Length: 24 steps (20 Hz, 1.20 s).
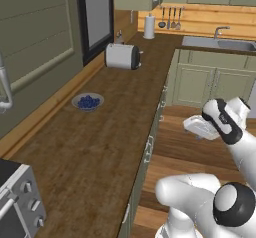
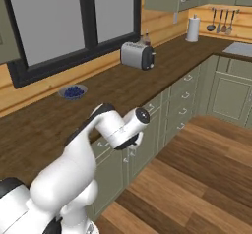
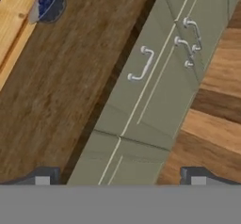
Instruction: Take a straw from the drawer in front and place it inside the glass cup on the dining counter.
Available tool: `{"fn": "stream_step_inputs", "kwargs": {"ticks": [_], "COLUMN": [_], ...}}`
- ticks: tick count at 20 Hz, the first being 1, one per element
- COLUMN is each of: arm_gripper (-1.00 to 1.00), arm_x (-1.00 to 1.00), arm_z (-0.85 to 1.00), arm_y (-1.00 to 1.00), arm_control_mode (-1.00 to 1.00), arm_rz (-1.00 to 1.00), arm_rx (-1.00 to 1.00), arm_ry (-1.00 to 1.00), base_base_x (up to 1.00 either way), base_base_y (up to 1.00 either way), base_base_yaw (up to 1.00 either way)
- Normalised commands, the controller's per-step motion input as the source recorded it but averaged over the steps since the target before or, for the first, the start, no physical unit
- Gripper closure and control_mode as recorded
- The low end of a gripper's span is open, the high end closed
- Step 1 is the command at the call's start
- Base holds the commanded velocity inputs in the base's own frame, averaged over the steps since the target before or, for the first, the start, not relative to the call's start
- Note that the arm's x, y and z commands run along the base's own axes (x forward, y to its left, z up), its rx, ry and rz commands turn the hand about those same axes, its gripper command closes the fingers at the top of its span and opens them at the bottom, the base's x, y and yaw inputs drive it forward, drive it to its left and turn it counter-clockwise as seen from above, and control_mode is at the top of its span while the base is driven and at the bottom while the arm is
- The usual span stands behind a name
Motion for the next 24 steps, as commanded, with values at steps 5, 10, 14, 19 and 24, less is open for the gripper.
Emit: {"fn": "stream_step_inputs", "kwargs": {"ticks": [5,10,14,19,24], "arm_gripper": [-1.0,-1.0,-1.0,-1.0,-1.0], "arm_x": [0.4,0.36,0.33,0.31,0.05], "arm_z": [-0.41,-0.39,-0.36,-0.25,-0.15], "arm_y": [0.0,0.0,0.1,0.23,0.04], "arm_control_mode": [-1.0,-1.0,-1.0,-1.0,-1.0], "arm_rz": [0.0,0.0,0.0,0.0,0.0], "arm_rx": [0.12,0.09,0.1,0.09,0.02], "arm_ry": [0.0,0.0,0.03,0.02,0.04], "base_base_x": [0.0,0.0,0.0,0.0,0.0], "base_base_y": [0.0,0.0,0.0,0.0,0.0], "base_base_yaw": [0.0,0.0,0.0,0.0,0.0]}}
